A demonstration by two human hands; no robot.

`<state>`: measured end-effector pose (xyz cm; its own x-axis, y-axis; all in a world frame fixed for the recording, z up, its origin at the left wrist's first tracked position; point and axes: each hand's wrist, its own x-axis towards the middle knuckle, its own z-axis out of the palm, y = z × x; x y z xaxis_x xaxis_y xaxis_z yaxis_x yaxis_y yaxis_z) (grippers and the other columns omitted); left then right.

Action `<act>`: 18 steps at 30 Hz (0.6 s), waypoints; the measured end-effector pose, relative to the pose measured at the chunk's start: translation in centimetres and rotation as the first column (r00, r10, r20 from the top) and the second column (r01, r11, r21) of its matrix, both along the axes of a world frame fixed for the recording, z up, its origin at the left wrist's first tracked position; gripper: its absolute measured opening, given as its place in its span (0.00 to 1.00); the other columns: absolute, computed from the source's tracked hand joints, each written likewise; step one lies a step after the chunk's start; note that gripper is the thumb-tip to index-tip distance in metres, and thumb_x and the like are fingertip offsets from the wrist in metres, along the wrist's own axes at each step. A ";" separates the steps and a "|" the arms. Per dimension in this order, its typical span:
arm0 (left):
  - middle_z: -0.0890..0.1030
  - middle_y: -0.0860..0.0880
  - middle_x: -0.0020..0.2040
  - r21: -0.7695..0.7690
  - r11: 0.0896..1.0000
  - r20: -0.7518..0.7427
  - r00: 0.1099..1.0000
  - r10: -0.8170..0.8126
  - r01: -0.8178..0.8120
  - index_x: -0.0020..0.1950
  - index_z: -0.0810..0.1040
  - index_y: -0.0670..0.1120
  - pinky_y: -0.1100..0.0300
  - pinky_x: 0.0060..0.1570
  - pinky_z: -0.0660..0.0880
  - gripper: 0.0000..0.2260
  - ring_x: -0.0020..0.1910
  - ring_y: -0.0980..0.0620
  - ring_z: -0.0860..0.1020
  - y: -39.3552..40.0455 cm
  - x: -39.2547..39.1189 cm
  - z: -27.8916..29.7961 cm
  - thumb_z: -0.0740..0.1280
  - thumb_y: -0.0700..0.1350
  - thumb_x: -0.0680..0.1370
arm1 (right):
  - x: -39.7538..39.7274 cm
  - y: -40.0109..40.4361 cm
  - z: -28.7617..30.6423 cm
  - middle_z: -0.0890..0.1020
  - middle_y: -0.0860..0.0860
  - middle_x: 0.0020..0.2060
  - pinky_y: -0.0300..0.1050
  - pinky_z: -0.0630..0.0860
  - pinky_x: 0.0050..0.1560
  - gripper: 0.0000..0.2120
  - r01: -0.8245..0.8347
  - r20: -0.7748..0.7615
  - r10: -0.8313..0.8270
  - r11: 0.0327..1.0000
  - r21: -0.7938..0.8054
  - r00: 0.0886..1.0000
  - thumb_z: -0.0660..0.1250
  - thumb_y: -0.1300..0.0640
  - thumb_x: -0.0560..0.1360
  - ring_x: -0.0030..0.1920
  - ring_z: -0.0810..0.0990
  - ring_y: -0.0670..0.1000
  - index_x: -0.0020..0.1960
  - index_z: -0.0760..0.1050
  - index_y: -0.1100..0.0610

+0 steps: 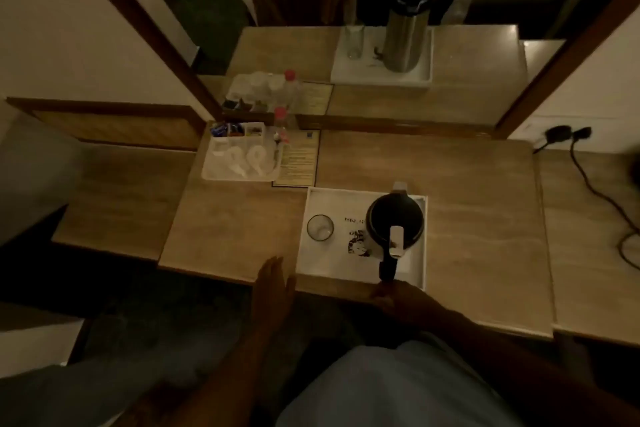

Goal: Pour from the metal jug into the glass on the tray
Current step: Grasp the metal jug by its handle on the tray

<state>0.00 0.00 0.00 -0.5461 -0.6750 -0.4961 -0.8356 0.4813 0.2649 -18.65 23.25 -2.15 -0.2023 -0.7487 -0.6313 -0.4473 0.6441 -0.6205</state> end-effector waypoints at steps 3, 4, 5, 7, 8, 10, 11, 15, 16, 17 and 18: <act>0.61 0.44 0.83 -0.052 0.998 0.038 0.999 -0.017 0.019 0.83 0.60 0.43 0.52 0.80 0.62 0.25 0.82 0.46 0.62 -1.6 -1.2 -0.6 0.59 0.48 0.87 | -0.7 1.0 -0.4 0.81 0.54 0.62 0.46 0.74 0.64 0.13 0.183 -0.060 -0.184 0.983 -0.021 0.981 0.65 0.50 0.80 0.61 0.79 0.53 0.61 0.80 0.54; 0.61 0.44 0.83 -0.057 0.998 0.054 0.998 -0.018 0.021 0.83 0.60 0.43 0.51 0.80 0.63 0.24 0.82 0.46 0.62 -2.3 -1.5 -0.7 0.59 0.46 0.87 | -0.8 1.1 -0.2 0.82 0.54 0.61 0.46 0.75 0.62 0.13 0.244 -0.094 -0.246 0.969 -0.036 0.965 0.65 0.52 0.79 0.60 0.80 0.54 0.60 0.80 0.55; 0.61 0.44 0.83 -0.053 0.998 0.065 0.998 -0.019 0.022 0.83 0.60 0.43 0.51 0.80 0.63 0.24 0.82 0.45 0.62 -2.8 -1.9 -0.9 0.59 0.44 0.87 | -0.8 1.2 -0.3 0.83 0.55 0.59 0.47 0.76 0.60 0.12 0.295 -0.130 -0.300 0.954 -0.061 0.945 0.66 0.53 0.79 0.58 0.81 0.55 0.60 0.80 0.56; 0.60 0.44 0.83 -0.041 0.998 0.080 0.996 -0.050 0.054 0.83 0.60 0.44 0.50 0.80 0.63 0.25 0.82 0.45 0.61 -3.9 -2.7 -1.4 0.60 0.41 0.86 | -0.5 1.3 -0.7 0.85 0.56 0.53 0.46 0.77 0.53 0.10 0.407 -0.220 -0.434 0.899 -0.160 0.873 0.68 0.57 0.77 0.53 0.83 0.57 0.56 0.81 0.58; 0.60 0.44 0.83 -0.038 0.996 0.078 0.994 -0.082 0.085 0.83 0.60 0.44 0.49 0.80 0.63 0.26 0.82 0.44 0.61 -4.5 -3.0 -1.8 0.61 0.40 0.86 | -0.4 1.2 -0.7 0.86 0.57 0.50 0.44 0.75 0.48 0.07 0.450 -0.270 -0.499 0.865 -0.223 0.824 0.68 0.60 0.77 0.50 0.84 0.58 0.54 0.82 0.59; 0.58 0.44 0.84 -0.037 0.989 0.084 0.986 -0.143 0.146 0.84 0.59 0.45 0.49 0.80 0.62 0.28 0.83 0.44 0.59 -5.8 -3.4 -2.2 0.63 0.40 0.85 | -0.4 0.8 -0.5 0.86 0.58 0.45 0.43 0.70 0.44 0.05 0.525 -0.299 -0.611 0.787 -0.324 0.732 0.68 0.64 0.76 0.44 0.84 0.60 0.49 0.82 0.60; 0.57 0.44 0.84 -0.033 0.982 0.093 0.979 -0.182 0.186 0.84 0.58 0.45 0.49 0.81 0.62 0.28 0.83 0.44 0.58 -6.4 -3.7 -2.4 0.63 0.41 0.85 | -0.3 0.5 -0.3 0.85 0.58 0.44 0.43 0.69 0.44 0.06 0.576 -0.279 -0.668 0.740 -0.348 0.690 0.67 0.66 0.76 0.43 0.83 0.59 0.49 0.82 0.60; 0.48 0.44 0.86 -0.048 0.949 0.151 0.942 -0.301 0.311 0.85 0.54 0.48 0.46 0.81 0.60 0.34 0.85 0.42 0.51 -9.0 -4.7 -3.3 0.67 0.47 0.83 | 0.5 -1.1 0.6 0.83 0.47 0.39 0.42 0.71 0.42 0.12 0.834 -0.003 -0.896 0.414 -0.364 0.444 0.60 0.62 0.77 0.39 0.80 0.41 0.46 0.81 0.52; 0.45 0.44 0.86 -0.043 0.948 0.160 0.939 -0.304 0.315 0.85 0.53 0.49 0.45 0.82 0.59 0.35 0.85 0.41 0.49 -9.6 -4.9 -3.5 0.68 0.49 0.83 | 0.8 -1.6 0.8 0.84 0.45 0.38 0.42 0.73 0.43 0.14 0.885 0.114 -0.920 0.319 -0.339 0.375 0.58 0.61 0.77 0.40 0.82 0.38 0.44 0.82 0.51; 0.43 0.43 0.86 -0.029 0.951 0.164 0.940 -0.299 0.307 0.85 0.52 0.50 0.44 0.82 0.57 0.37 0.85 0.40 0.47 -10.2 -5.1 -3.8 0.69 0.50 0.82 | 1.2 -2.2 1.0 0.86 0.44 0.39 0.42 0.75 0.47 0.17 0.920 0.210 -0.922 0.257 -0.297 0.325 0.57 0.62 0.78 0.42 0.84 0.38 0.43 0.83 0.50; 0.42 0.43 0.86 0.001 0.957 0.163 0.944 -0.288 0.291 0.86 0.51 0.50 0.42 0.82 0.57 0.39 0.85 0.39 0.45 -10.7 -5.3 -4.0 0.70 0.51 0.81 | 1.5 -2.8 1.2 0.88 0.47 0.39 0.44 0.77 0.50 0.20 0.939 0.288 -0.911 0.223 -0.261 0.296 0.57 0.64 0.80 0.45 0.86 0.43 0.43 0.85 0.52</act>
